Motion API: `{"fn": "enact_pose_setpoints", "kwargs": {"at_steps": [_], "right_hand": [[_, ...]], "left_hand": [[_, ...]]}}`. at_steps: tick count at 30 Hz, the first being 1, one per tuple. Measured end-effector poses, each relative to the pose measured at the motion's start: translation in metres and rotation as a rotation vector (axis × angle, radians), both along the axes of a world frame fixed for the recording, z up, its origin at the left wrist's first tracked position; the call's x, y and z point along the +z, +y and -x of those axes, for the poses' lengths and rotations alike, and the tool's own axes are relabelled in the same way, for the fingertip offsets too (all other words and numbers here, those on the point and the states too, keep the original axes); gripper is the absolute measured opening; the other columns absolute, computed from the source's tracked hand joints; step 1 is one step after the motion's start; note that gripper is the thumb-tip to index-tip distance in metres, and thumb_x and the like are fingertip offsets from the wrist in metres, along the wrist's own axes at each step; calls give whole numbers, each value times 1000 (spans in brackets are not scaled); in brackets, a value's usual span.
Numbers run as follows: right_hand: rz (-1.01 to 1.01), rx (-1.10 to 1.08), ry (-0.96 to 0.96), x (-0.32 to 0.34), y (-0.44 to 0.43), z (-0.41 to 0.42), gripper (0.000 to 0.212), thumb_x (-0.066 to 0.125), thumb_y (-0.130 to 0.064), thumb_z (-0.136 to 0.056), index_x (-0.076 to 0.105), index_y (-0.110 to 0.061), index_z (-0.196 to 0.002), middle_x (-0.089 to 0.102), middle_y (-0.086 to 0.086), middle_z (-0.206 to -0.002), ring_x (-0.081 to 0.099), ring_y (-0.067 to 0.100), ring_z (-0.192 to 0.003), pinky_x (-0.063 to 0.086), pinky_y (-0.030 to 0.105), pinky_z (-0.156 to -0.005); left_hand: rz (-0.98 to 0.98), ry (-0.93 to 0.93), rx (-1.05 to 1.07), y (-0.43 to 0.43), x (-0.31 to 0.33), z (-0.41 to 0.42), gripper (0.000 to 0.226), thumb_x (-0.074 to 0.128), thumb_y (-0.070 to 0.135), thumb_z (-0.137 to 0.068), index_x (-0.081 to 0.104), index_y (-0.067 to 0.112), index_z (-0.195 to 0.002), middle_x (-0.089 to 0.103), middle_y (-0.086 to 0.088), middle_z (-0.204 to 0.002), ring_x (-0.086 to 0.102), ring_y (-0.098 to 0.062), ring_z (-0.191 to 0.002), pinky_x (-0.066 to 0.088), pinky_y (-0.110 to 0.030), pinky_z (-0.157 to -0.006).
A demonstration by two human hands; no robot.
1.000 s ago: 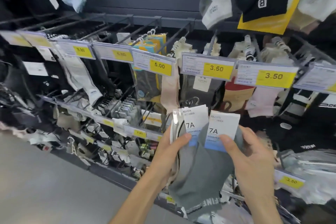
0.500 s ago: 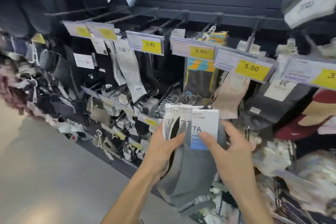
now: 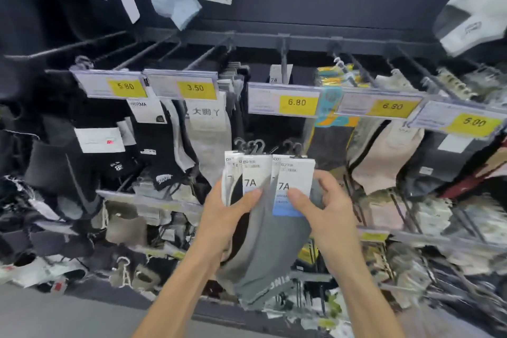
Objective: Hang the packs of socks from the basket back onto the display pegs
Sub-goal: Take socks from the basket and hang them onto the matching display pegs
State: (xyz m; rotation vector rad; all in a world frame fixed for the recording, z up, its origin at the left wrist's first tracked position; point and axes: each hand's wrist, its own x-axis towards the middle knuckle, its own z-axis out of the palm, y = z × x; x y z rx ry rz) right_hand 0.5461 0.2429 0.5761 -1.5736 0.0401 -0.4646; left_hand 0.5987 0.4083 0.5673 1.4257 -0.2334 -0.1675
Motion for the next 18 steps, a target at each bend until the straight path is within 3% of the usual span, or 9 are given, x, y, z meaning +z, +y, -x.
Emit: {"fn": "enact_pose_setpoints", "kwargs": {"at_steps": [2,6,9,13,15,17,18], "right_hand": [[0,-28,-2,2,4,-4,21,73,-22,-87,65,-37,-99,73,-15,-101,69,1,-88,52,13,-64],[-51,-114,20,-2,-5,-19,19,67,-19,-92,66,-28,-109,73,-11,-101,70,4,-88,52,13,-64],[-39,-229,63,-2,-19,-44,22,62,-20,-96,62,-29,-116,73,-12,-104,69,4,-91,52,14,-65],[18,-264,72,9,-31,-84,24,56,-20,-99,59,-40,-111,69,-30,-100,63,-12,-91,46,5,-70],[79,-259,77,16,-35,-107,33,55,-17,-100,55,-30,-131,66,-21,-121,58,-5,-112,43,5,-86],[91,-249,90,20,-38,-128,42,50,-6,-101,47,-16,-141,58,0,-137,52,11,-127,40,19,-105],[97,-239,123,19,-39,-137,42,47,-2,-100,46,-11,-141,57,6,-137,52,19,-128,42,25,-104]], "left_hand": [[1,21,-5,5,-2,-7,33,71,28,-86,66,27,-119,75,6,-114,70,-12,-107,56,-21,-80],[-5,96,-17,12,-5,-16,27,69,20,-88,67,28,-115,77,9,-108,71,-8,-102,52,-24,-83],[-2,145,-27,16,-6,-24,27,68,15,-88,66,30,-110,77,16,-101,71,-1,-96,53,-14,-75],[8,179,-95,17,-2,-35,43,72,30,-73,65,29,-116,78,11,-105,72,-6,-98,52,-25,-81],[31,201,-129,16,-1,-39,51,74,35,-66,66,28,-117,78,6,-107,73,-10,-99,57,-25,-76],[40,229,-143,13,1,-43,54,75,37,-64,68,28,-117,78,4,-108,74,-14,-100,59,-23,-73],[32,239,-145,11,2,-46,55,76,39,-63,68,28,-117,77,4,-109,73,-14,-101,59,-24,-75]]}}
